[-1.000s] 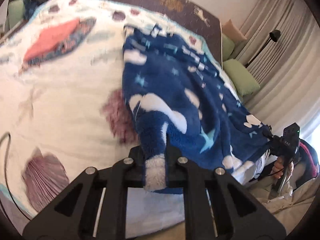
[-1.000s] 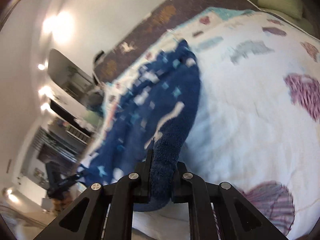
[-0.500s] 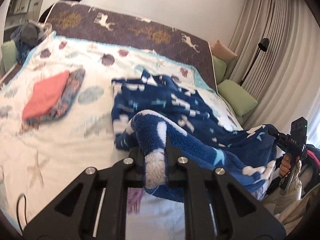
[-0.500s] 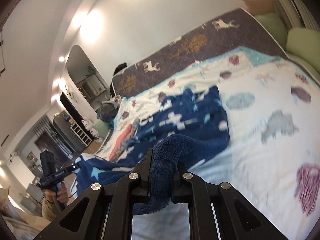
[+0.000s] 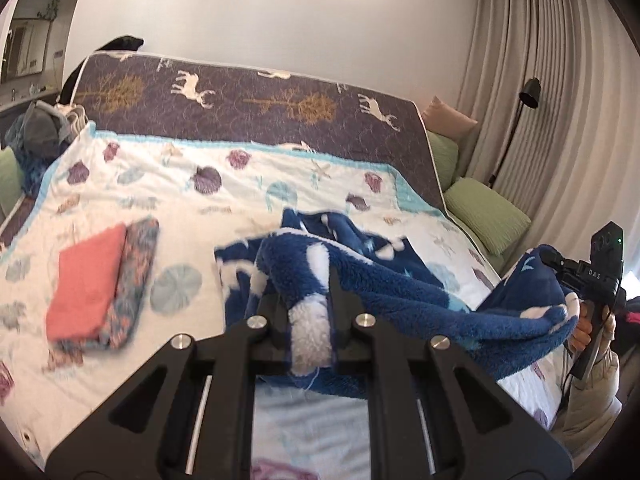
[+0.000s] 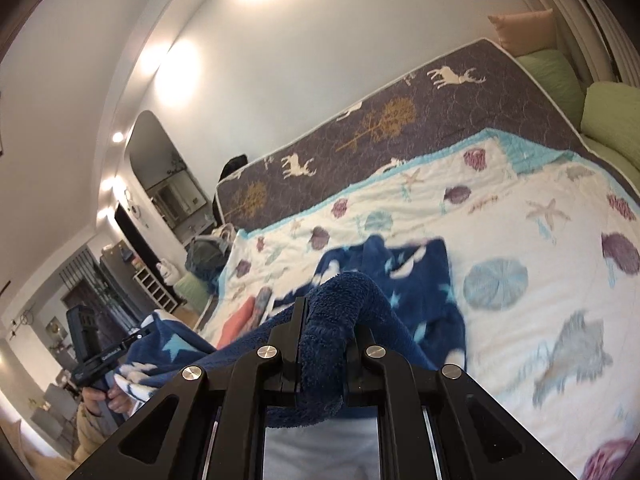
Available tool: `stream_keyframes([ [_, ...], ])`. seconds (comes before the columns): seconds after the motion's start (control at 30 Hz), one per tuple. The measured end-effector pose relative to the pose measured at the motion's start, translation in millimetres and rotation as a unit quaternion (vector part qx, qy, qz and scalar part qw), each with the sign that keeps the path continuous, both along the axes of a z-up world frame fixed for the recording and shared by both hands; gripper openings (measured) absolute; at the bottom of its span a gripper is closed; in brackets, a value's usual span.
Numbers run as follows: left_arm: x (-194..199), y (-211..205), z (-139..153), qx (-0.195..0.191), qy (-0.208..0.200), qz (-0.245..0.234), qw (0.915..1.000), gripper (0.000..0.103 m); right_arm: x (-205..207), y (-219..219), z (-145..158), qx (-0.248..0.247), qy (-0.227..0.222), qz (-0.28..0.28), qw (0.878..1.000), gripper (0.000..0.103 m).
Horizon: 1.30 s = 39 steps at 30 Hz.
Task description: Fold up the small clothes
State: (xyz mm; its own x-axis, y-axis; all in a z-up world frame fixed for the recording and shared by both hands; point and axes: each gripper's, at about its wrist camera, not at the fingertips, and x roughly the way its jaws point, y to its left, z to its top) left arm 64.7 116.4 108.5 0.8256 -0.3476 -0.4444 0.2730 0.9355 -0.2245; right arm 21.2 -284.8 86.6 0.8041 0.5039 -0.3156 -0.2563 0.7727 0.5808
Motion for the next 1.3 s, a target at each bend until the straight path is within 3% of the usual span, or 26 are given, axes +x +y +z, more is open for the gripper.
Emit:
stream_keyframes([
  [0.23, 63.1, -0.6, 10.2, 0.007, 0.000, 0.020, 0.9998, 0.014, 68.8, -11.9, 9.0, -0.008, 0.006, -0.035, 0.999, 0.011],
  [0.53, 153.9, -2.0, -9.7, 0.005, 0.025, 0.027, 0.9993, 0.014, 159.9, 2.5, -2.0, -0.038, 0.022, -0.036, 0.998, 0.011],
  [0.77, 221.1, -5.7, -49.4, 0.008, 0.065, 0.038, 0.9971, 0.014, 240.7, 0.4, -37.6, -0.043, 0.067, -0.052, 0.995, 0.011],
  [0.97, 277.5, -5.4, -118.3, 0.010, 0.153, 0.064, 0.9861, 0.014, 309.5, -5.3, -105.3, -0.046, 0.160, -0.063, 0.984, 0.012],
  [1.03, 287.1, -8.2, -143.4, 0.022, 0.178, 0.068, 0.9814, 0.015, 324.0, -3.5, -136.0, -0.051, 0.198, -0.062, 0.977, 0.014],
  [1.1, 283.7, -10.5, -150.5, 0.021, 0.176, 0.067, 0.9819, 0.015, 327.5, -3.5, -158.0, -0.041, 0.216, -0.061, 0.974, 0.014],
  [1.2, 276.6, -7.8, -141.9, 0.014, 0.163, 0.062, 0.9846, 0.017, 318.7, -10.8, -158.4, -0.018, 0.204, -0.061, 0.977, 0.019],
  [1.3, 264.1, -5.4, -126.9, 0.013, 0.154, 0.056, 0.9863, 0.023, 307.1, -12.4, -142.8, -0.041, 0.198, -0.068, 0.977, 0.031],
])
